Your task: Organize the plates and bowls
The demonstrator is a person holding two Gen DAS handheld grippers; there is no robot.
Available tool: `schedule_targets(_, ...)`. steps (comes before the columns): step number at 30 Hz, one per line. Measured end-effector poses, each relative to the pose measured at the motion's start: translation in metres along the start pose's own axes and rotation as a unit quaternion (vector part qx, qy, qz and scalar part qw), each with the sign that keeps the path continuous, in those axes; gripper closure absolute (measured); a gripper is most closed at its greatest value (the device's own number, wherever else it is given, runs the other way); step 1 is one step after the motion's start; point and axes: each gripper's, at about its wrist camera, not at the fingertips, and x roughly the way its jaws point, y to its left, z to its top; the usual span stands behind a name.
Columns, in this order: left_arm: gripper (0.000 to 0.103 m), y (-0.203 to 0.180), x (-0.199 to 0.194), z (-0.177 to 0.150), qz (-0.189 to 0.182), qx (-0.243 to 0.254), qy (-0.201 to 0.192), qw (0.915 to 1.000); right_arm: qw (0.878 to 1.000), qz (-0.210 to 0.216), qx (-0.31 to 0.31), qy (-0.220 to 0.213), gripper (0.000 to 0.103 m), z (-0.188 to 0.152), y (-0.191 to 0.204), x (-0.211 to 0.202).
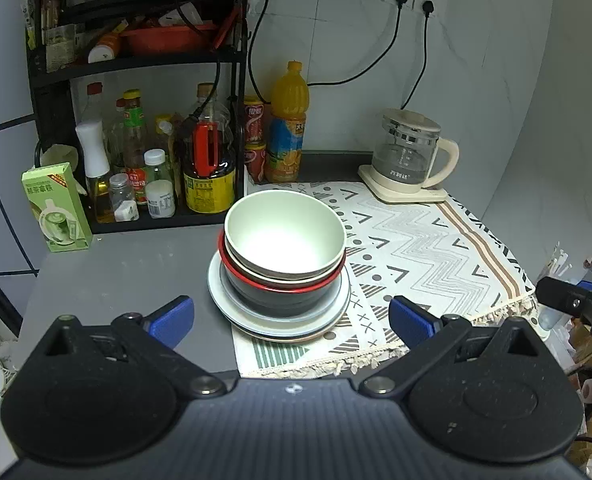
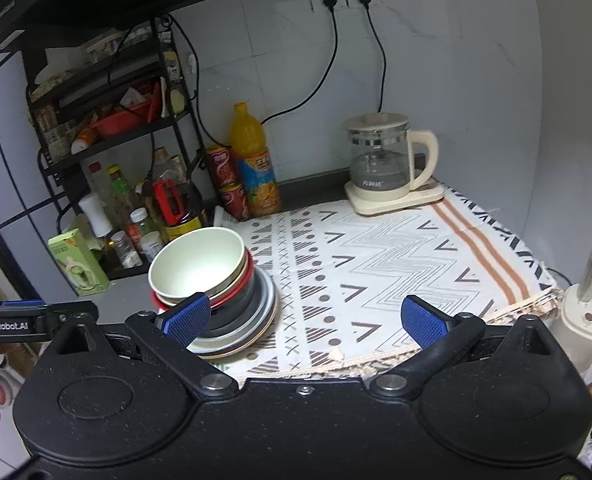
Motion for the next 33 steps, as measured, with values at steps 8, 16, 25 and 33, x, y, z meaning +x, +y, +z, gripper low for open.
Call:
schedule_targets(8,0.001,-0.0028,0.0026,0.0007,0.005,-0.007,0.006,0.9999,1.000,0.004,-0.006,0.013,0.000,-0.0032,-0.0005,0.0005)
schedule_targets(16,0.001,-0.0039,0.0037,-0.0008,0.006,-0.011,0.014,0.9998,1.000,0.008,-0.005,0.014,0.000,-0.0040,-0.0024,0.0004)
schedule_targets(25,0.001,-0.0063,0.0039,0.0011,0.003,-0.015,0.017,0.9997,1.000,0.012,-0.010,0.012,0.000,-0.0027,-0.0005,0.0009)
schedule_targets(33,0.001,-0.0058,0.0045,0.0001,0.006,-0.013,0.020,0.9997,1.000,0.007,-0.020,0.008,0.000,-0.0037,0.0008,-0.0002)
